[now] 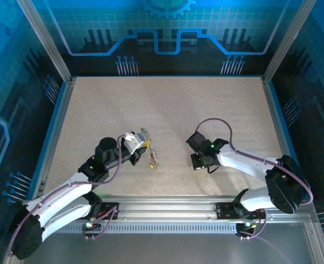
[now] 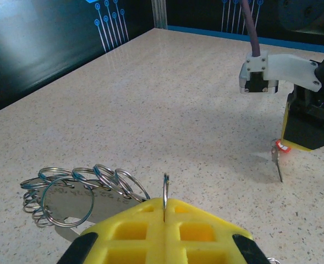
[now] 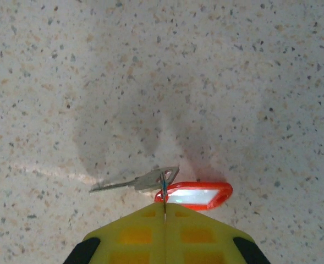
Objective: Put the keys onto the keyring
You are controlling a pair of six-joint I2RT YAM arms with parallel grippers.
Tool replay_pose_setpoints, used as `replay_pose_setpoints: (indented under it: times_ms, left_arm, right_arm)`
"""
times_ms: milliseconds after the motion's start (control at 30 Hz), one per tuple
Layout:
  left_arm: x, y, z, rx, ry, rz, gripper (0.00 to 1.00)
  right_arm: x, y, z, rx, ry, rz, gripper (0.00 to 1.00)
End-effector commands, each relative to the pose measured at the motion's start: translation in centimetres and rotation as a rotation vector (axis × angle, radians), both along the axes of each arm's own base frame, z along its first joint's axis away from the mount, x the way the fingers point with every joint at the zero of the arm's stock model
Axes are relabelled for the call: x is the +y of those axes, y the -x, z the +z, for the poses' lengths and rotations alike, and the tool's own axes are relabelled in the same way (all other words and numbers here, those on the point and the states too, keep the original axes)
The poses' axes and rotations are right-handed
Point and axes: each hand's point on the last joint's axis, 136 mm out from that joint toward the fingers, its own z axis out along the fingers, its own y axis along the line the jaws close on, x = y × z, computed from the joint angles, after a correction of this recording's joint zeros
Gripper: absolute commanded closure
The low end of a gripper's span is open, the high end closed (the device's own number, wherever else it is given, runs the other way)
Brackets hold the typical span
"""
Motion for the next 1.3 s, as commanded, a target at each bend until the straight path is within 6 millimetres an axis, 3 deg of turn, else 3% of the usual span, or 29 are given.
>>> replay_pose_setpoints:
  times_ms: [0, 867, 1100, 1267]
  left_arm:
    - [0.2, -0.1, 1.0, -0.043, 0.016, 0.010, 1.00]
    - [0.4, 0.0, 0.3, -0.039, 0.013, 0.015, 1.00]
    - [0.5, 0.1, 0.0, -0.037, 0.013, 0.017, 1.00]
    - [0.6, 0.2, -0.2, -0.033, 0.011, 0.019, 1.00]
  right_arm:
    - [1.2, -1.6, 0.5, -0.025, -0.049, -0.004, 1.00]
    - [3.5, -4.4, -1.0, -0.015, -0.074, 0.045, 1.00]
    - [3.7, -4.7, -0.6, -0.015, -0.066, 0.072, 0.81]
    - [4.0, -4.9, -0.1, -0.017, -0.070, 0.084, 0.77]
